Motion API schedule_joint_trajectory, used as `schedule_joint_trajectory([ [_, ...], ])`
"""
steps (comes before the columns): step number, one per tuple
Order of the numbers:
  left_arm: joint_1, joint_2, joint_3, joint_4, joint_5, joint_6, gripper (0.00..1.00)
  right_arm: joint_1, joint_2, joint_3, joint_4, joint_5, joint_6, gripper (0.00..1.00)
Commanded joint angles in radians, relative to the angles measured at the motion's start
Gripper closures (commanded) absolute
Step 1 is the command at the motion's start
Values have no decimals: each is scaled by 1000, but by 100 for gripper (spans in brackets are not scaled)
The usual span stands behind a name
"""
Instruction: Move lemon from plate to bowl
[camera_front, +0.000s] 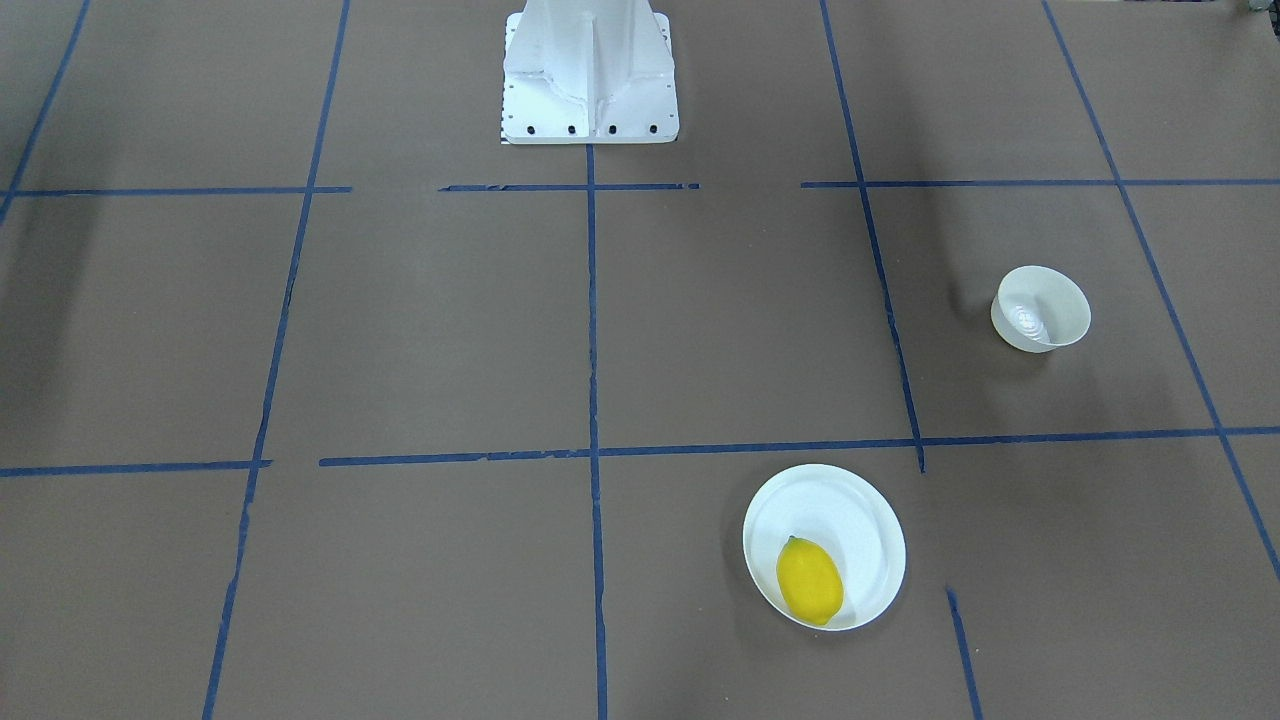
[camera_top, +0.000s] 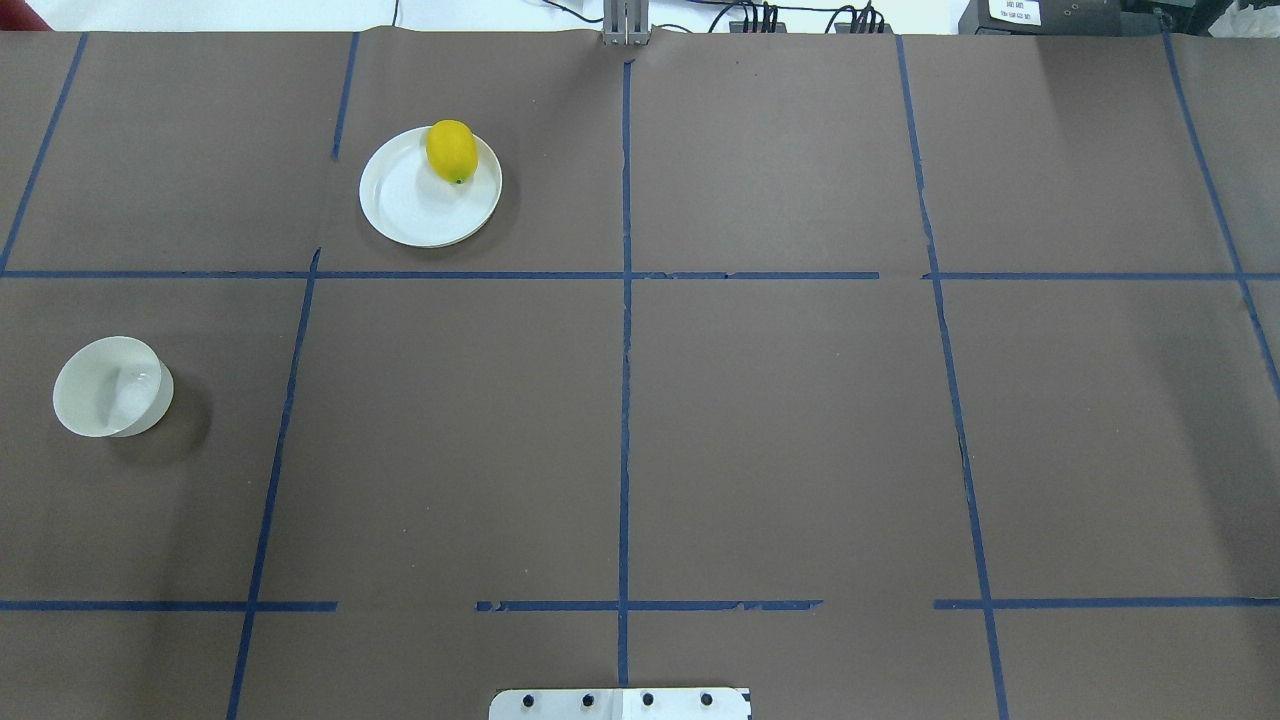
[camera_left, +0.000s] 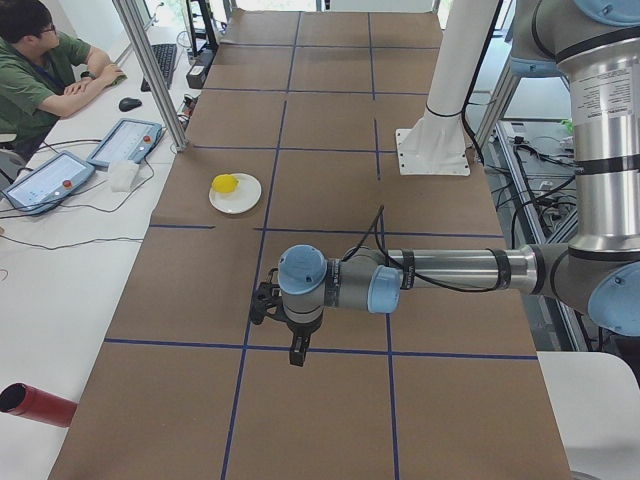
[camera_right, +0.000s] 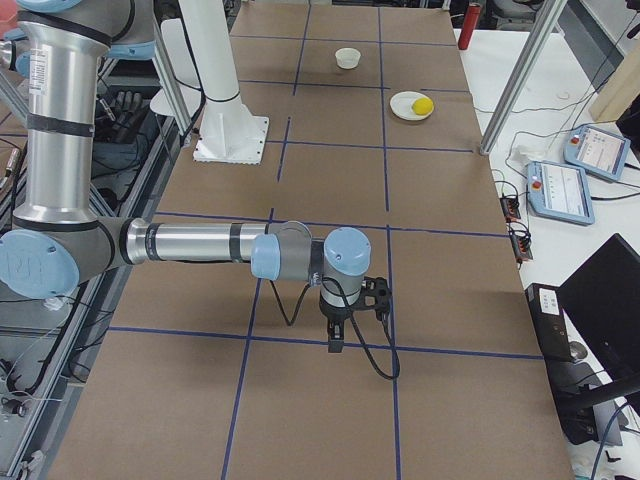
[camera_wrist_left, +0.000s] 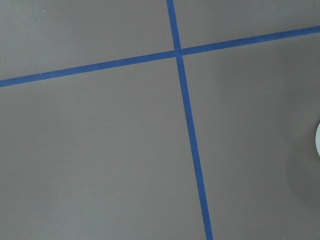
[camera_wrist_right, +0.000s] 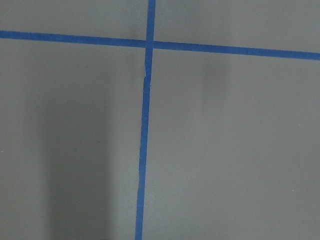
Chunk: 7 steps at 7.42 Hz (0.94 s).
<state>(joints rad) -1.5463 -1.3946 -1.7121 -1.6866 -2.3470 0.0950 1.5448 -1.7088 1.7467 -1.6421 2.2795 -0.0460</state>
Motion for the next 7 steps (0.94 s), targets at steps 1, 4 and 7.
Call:
schedule_joint_trajectory([
  [1, 0, -4, -17, 2, -2, -1, 0, 0, 0, 0, 1, 0, 0, 0],
  [4, 2, -7, -18, -4, -3, 0, 0, 0, 0, -1, 1, 0, 0, 0],
  [7, 8, -133, -17, -10, 6, -24, 0, 0, 0, 0, 1, 0, 0, 0],
])
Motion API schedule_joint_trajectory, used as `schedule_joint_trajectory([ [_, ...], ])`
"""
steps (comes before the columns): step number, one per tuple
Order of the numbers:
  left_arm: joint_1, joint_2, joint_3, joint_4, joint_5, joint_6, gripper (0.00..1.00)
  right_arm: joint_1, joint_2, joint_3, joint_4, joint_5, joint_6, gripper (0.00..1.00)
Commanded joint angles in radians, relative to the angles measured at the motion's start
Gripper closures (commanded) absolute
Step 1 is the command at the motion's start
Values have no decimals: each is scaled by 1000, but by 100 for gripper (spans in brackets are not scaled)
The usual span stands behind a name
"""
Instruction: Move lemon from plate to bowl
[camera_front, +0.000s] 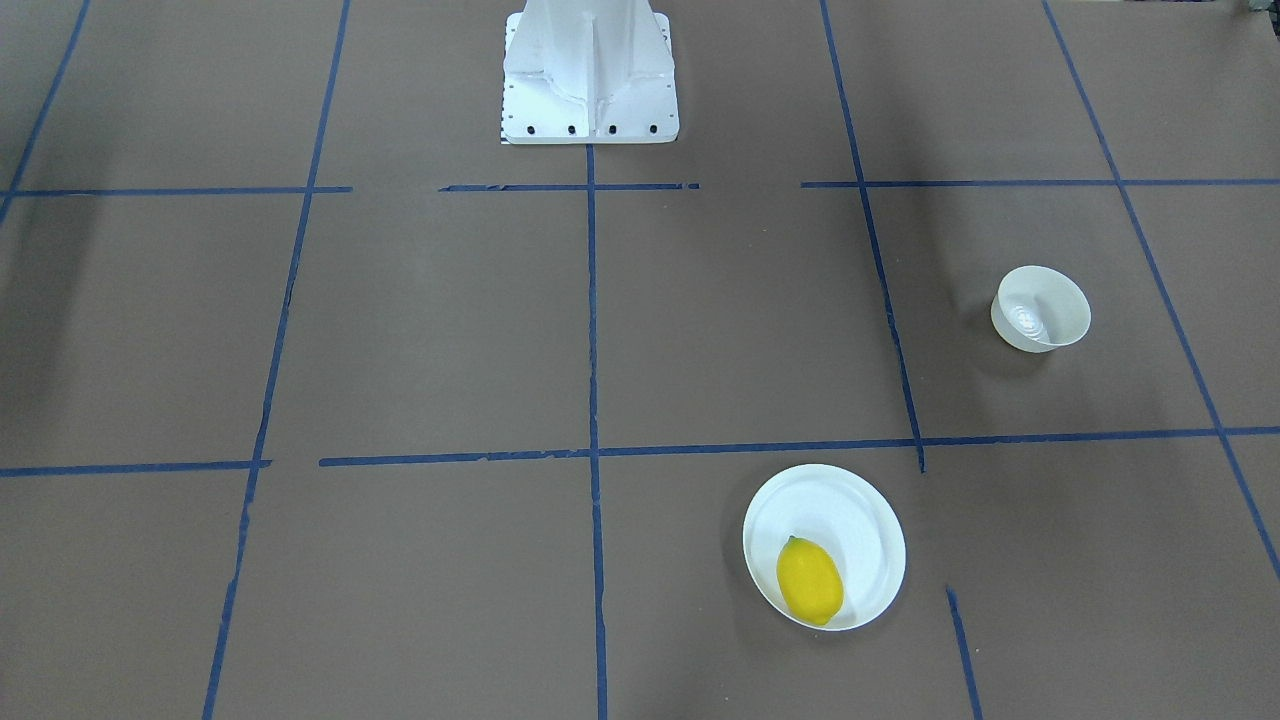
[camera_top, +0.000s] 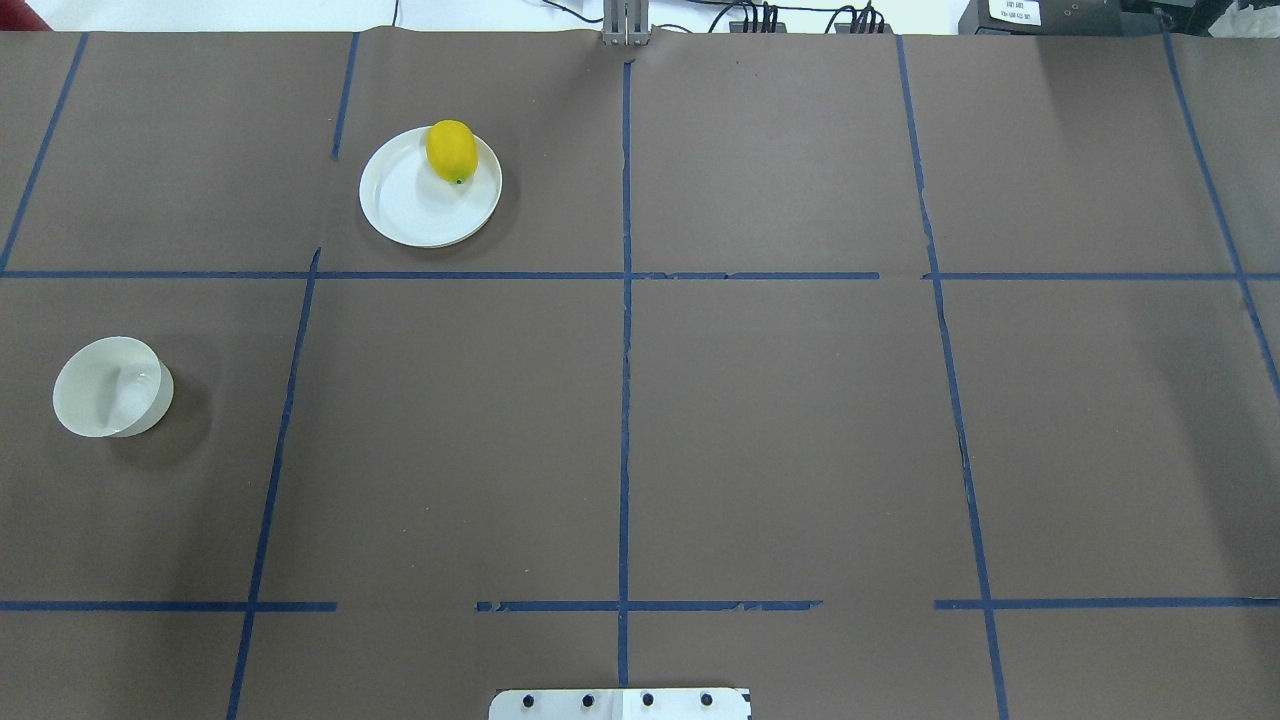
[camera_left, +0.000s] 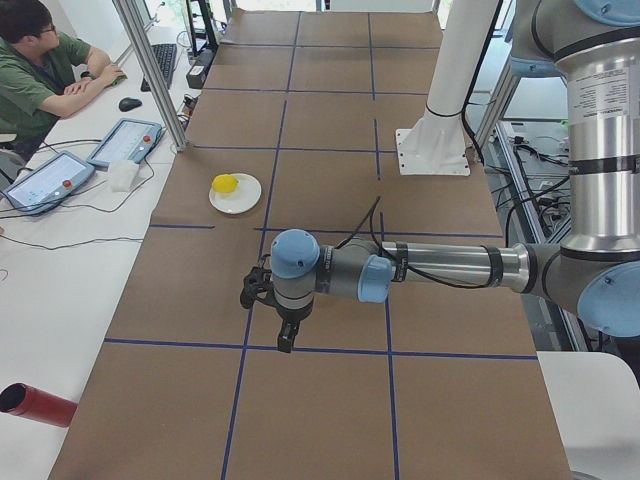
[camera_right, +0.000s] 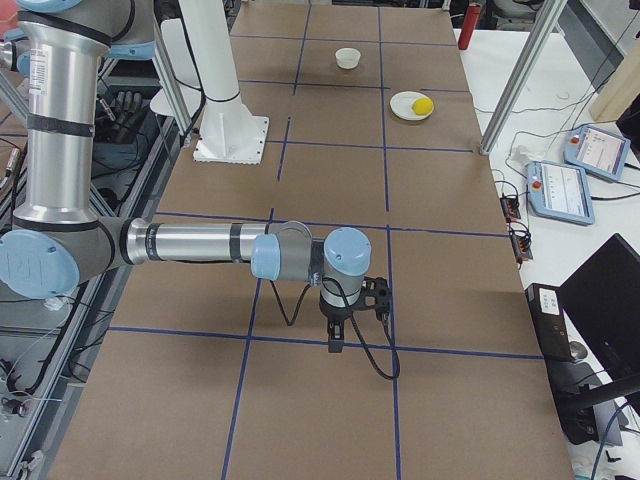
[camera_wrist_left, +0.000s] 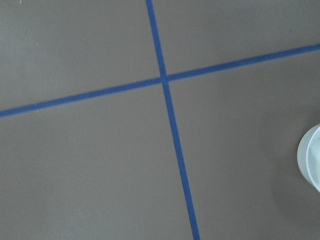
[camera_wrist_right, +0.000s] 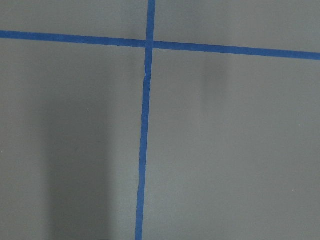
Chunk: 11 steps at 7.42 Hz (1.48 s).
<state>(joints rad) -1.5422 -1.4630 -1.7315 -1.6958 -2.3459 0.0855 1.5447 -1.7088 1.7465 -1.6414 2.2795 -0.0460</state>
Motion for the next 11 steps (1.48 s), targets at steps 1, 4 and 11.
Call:
schedule_joint_trajectory([
  [1, 16, -123, 4, -1, 22, -132, 0, 0, 0, 1, 0, 0, 0, 0],
  [4, 254, -392, 55, 7, 99, -573, 0, 0, 0, 1, 0, 0, 0, 0],
  [11, 549, -982, 676, -205, 266, -1074, 0, 0, 0, 1, 0, 0, 0, 0],
])
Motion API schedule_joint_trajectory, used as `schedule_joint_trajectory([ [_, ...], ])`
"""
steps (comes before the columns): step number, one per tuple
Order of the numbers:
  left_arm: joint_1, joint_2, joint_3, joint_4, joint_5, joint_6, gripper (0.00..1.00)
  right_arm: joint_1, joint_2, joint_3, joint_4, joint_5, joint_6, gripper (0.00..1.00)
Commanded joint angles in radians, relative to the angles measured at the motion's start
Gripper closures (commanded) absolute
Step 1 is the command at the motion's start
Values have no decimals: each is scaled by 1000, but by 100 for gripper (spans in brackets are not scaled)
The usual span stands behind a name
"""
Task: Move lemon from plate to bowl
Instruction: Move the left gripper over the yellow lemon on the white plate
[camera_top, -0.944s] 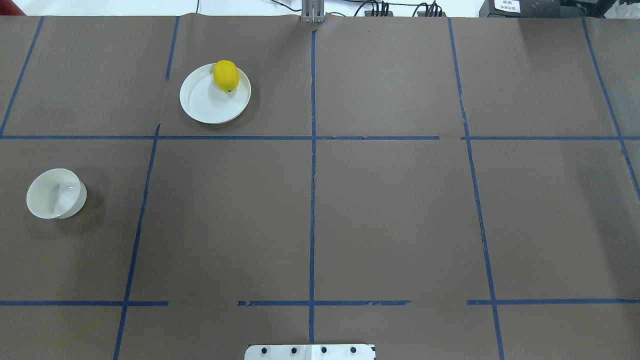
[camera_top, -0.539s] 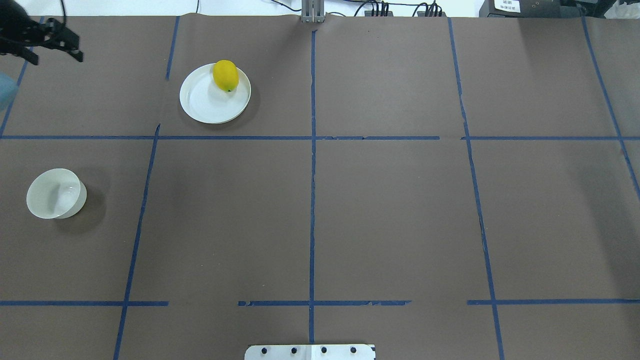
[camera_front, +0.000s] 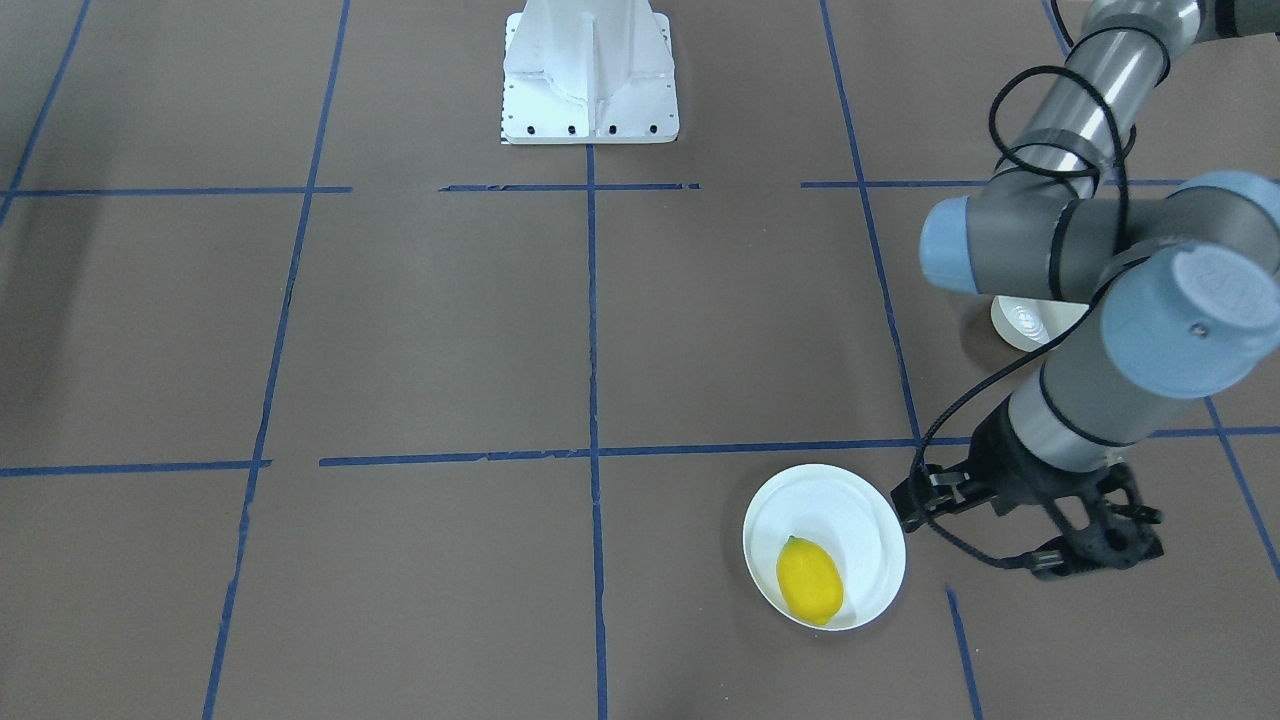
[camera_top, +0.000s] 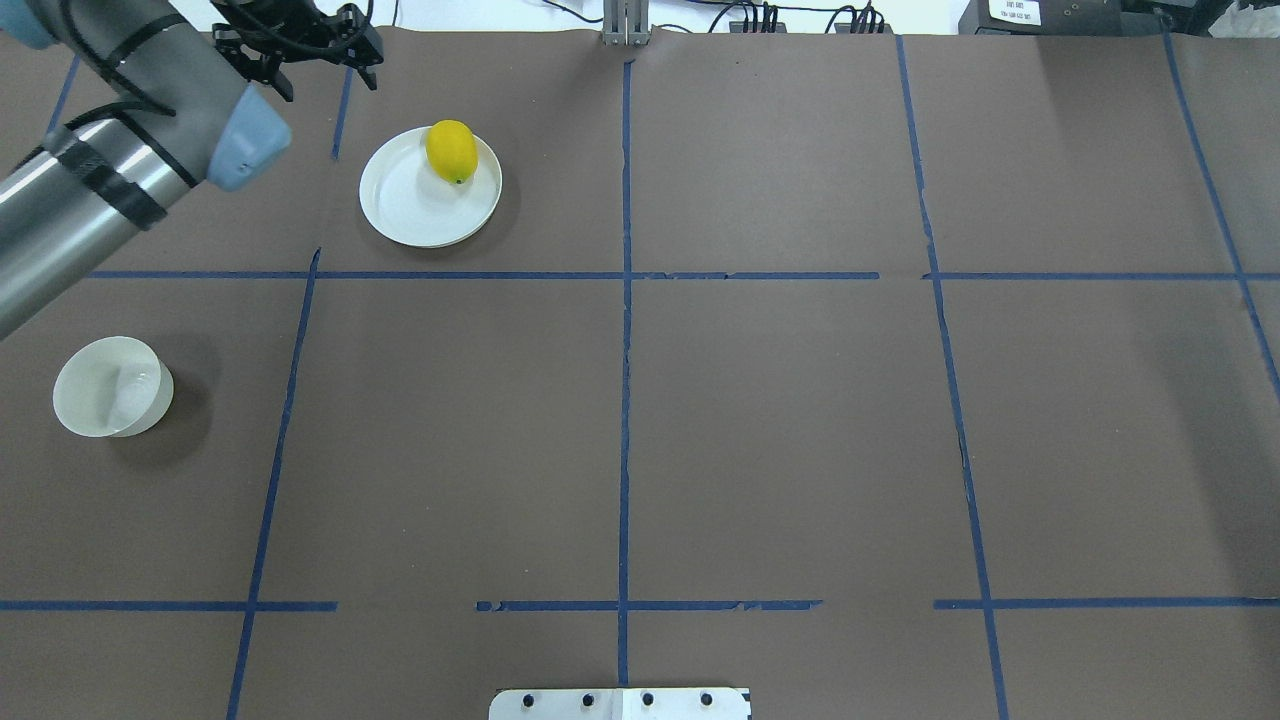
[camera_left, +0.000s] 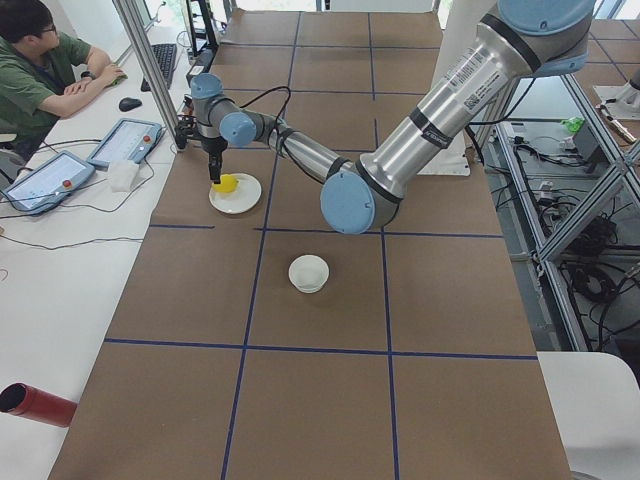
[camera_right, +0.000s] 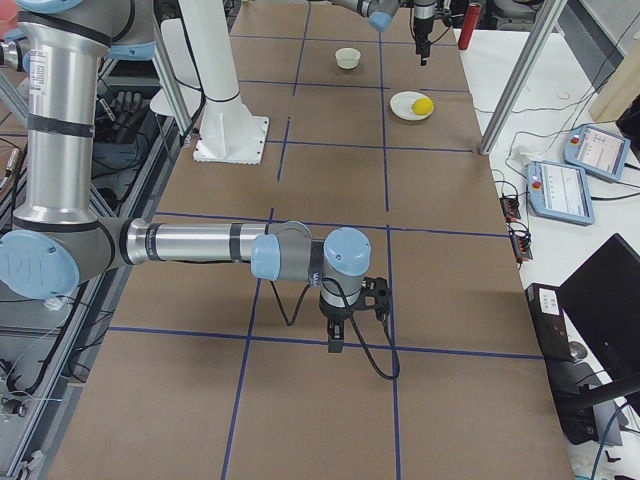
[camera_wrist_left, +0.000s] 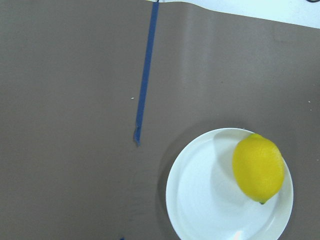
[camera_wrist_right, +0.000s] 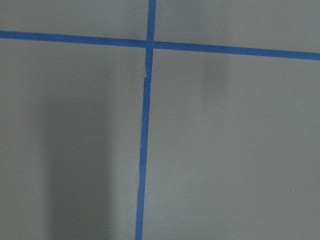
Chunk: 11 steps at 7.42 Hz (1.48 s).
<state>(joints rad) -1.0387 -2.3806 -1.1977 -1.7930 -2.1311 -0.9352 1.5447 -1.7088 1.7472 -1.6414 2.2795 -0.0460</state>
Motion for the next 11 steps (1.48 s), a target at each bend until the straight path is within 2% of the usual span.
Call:
schedule_joint_trajectory([
  [1, 69, -92, 205, -133, 51, -74, 0, 0, 0, 0, 0, 0, 0, 0],
  [2, 92, -121, 248, -135, 53, -109, 0, 0, 0, 0, 0, 0, 0, 0],
  [3, 107, -173, 332, -158, 72, -143, 0, 0, 0, 0, 0, 0, 0, 0],
  [4, 127, -183, 401, -239, 83, -170, 0, 0, 0, 0, 0, 0, 0, 0],
  [5, 134, -189, 433, -265, 85, -177, 0, 0, 0, 0, 0, 0, 0, 0],
  [8, 149, -209, 460, -275, 85, -183, 1, 0, 0, 0, 0, 0, 0, 0],
  [10, 152, -209, 490, -319, 88, -183, 8, 0, 0, 0, 0, 0, 0, 0],
  [11, 155, -209, 498, -325, 123, -183, 10, 0, 0, 0, 0, 0, 0, 0],
])
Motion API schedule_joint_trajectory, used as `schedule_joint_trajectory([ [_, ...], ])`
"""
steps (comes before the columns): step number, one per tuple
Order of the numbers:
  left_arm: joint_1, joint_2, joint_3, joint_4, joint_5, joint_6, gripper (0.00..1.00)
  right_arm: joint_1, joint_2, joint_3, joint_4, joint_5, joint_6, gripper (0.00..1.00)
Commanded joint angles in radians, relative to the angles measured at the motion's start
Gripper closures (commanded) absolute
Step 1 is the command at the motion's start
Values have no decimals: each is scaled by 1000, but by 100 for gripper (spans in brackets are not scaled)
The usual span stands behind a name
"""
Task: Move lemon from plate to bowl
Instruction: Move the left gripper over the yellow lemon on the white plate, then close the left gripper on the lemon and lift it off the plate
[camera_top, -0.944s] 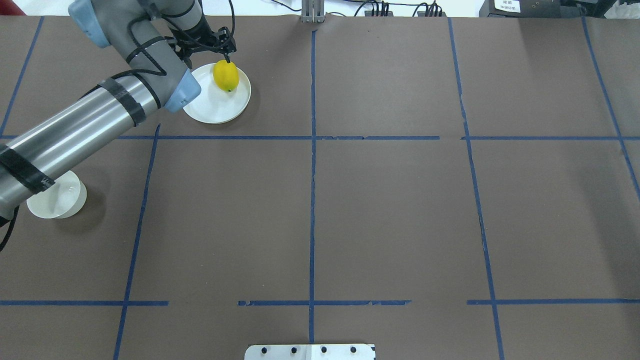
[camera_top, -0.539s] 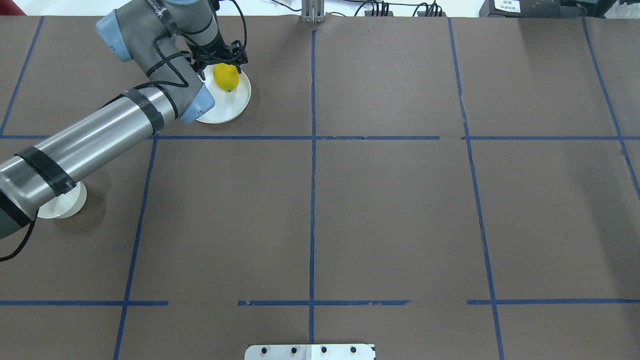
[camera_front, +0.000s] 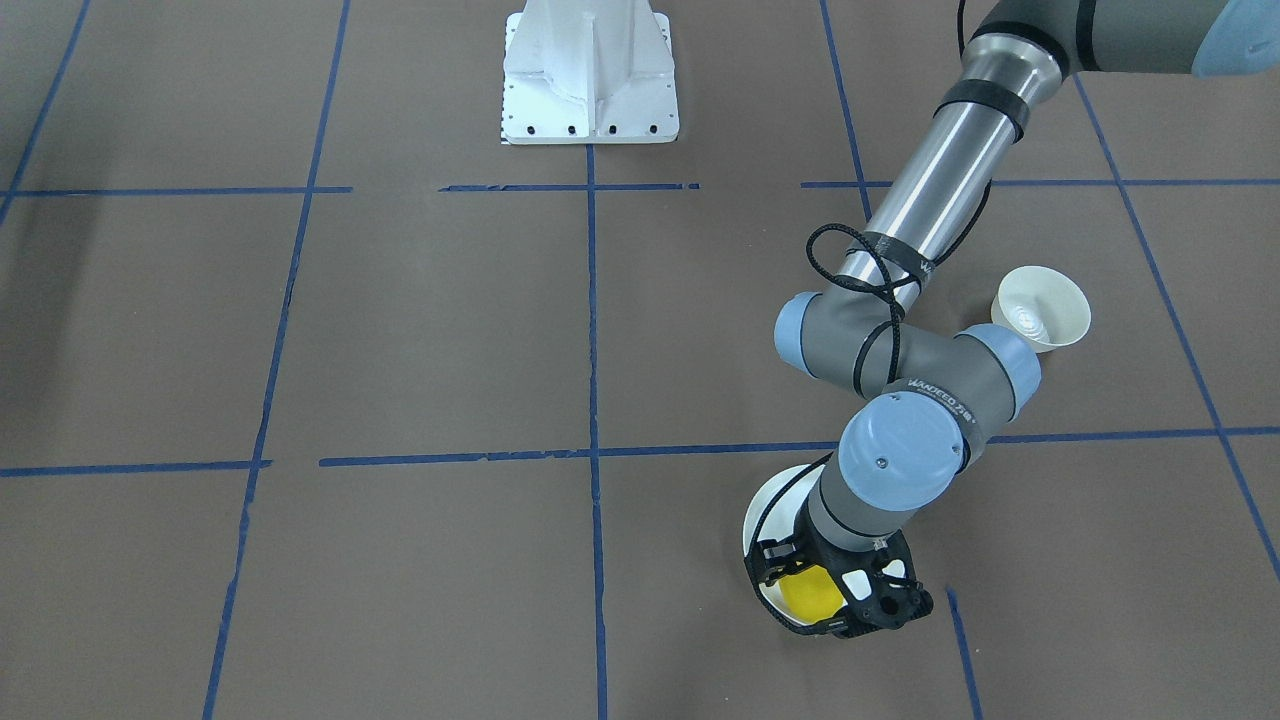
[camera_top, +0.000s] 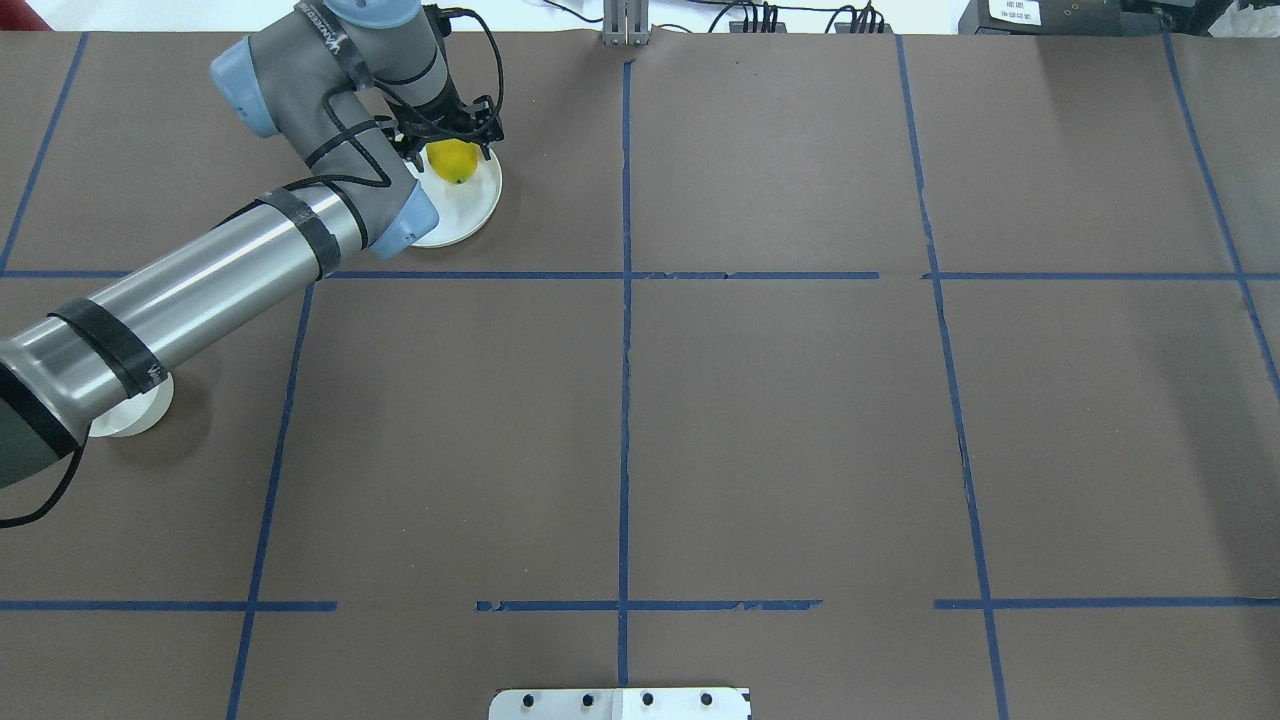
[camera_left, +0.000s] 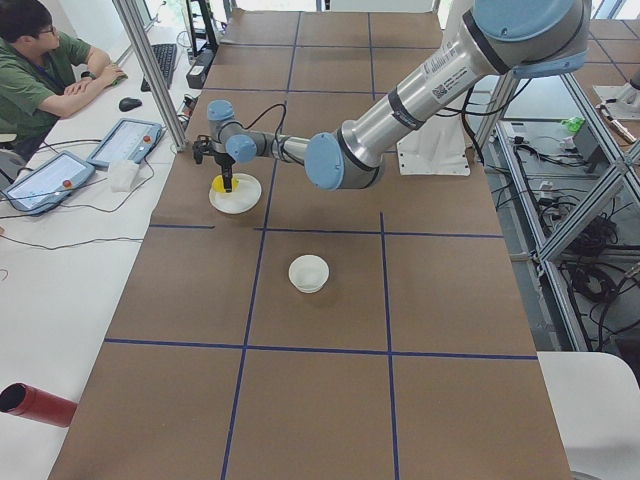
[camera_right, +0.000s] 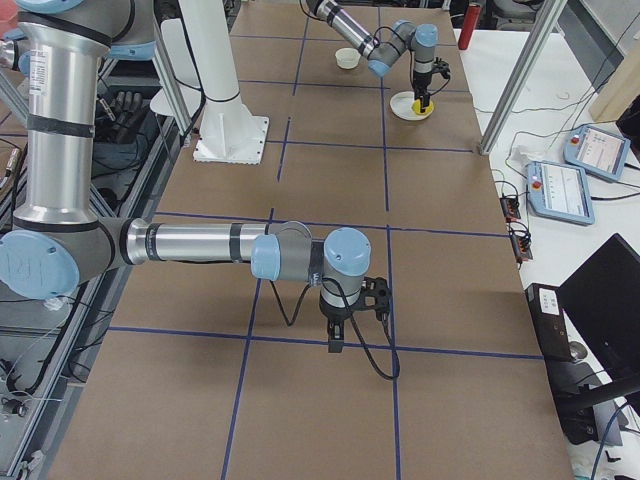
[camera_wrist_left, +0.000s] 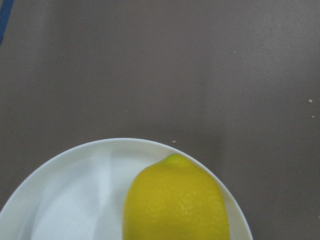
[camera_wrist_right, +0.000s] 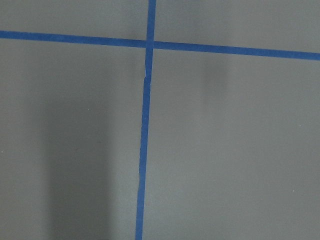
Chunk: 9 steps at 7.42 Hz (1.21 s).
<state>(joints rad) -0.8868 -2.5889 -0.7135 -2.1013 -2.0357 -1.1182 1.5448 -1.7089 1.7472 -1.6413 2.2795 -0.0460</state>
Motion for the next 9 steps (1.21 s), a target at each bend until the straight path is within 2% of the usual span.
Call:
schedule_joint_trajectory([
  [1, 3, 1, 19, -17, 29, 4, 16, 0, 0, 0, 0, 0, 0, 0],
  [3, -4, 1, 16, -16, 29, 24, 82, 0, 0, 0, 0, 0, 0, 0],
  [4, -14, 1, 16, -16, 26, 26, 92, 0, 0, 0, 0, 0, 0, 0],
  [5, -32, 1, 8, -13, -1, 28, 93, 0, 0, 0, 0, 0, 0, 0],
  [6, -69, 6, -10, -2, -79, 37, 93, 0, 0, 0, 0, 0, 0, 0],
  [7, -92, 36, -61, 18, -89, 61, 93, 0, 0, 0, 0, 0, 0, 0],
  [8, -116, 105, -189, 96, -90, 128, 93, 0, 0, 0, 0, 0, 0, 0],
  [9, -135, 201, -371, 226, -89, 215, 93, 0, 0, 0, 0, 0, 0, 0],
])
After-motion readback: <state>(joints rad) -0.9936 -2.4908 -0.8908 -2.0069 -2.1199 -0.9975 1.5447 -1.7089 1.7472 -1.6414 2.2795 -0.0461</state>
